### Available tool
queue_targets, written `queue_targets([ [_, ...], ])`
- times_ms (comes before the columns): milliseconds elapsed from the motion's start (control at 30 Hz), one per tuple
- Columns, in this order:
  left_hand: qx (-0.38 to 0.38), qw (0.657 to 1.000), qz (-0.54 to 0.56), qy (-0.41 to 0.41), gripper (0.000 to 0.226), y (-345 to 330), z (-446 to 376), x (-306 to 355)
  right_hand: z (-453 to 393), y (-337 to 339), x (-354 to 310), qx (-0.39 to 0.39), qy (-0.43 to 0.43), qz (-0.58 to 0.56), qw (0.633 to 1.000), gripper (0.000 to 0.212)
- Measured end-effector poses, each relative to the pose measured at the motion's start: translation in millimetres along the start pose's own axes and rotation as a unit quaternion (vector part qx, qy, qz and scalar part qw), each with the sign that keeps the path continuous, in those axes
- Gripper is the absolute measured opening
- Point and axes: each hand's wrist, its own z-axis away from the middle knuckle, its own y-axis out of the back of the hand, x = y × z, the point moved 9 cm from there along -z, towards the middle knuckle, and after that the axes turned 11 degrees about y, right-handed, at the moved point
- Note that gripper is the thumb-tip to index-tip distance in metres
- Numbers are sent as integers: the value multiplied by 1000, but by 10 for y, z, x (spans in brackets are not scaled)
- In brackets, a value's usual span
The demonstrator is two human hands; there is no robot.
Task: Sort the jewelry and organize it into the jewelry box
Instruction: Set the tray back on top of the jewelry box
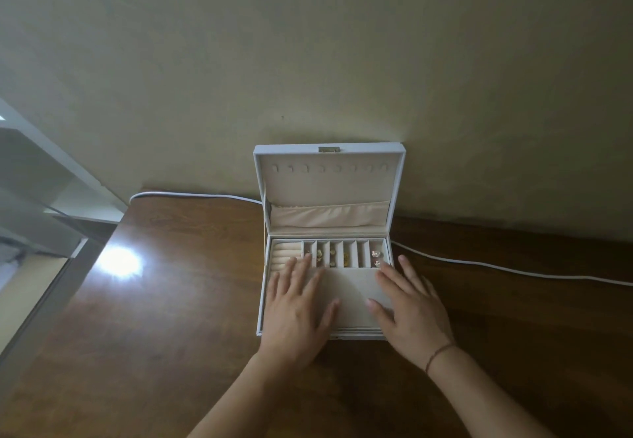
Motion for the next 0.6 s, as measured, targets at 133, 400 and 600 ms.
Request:
queue_targets([
  [133, 189, 944, 248, 108, 65, 745, -322, -379, -191, 556, 258, 195, -77, -241, 948, 52],
  [400, -37, 823, 535, 186, 63, 1185, -953, -422, -740, 1239, 216, 180, -84, -491, 848, 69],
  [600, 166, 816, 507, 224, 67, 1200, -164, -701, 216, 1202, 13, 277, -134, -428, 849, 54],
])
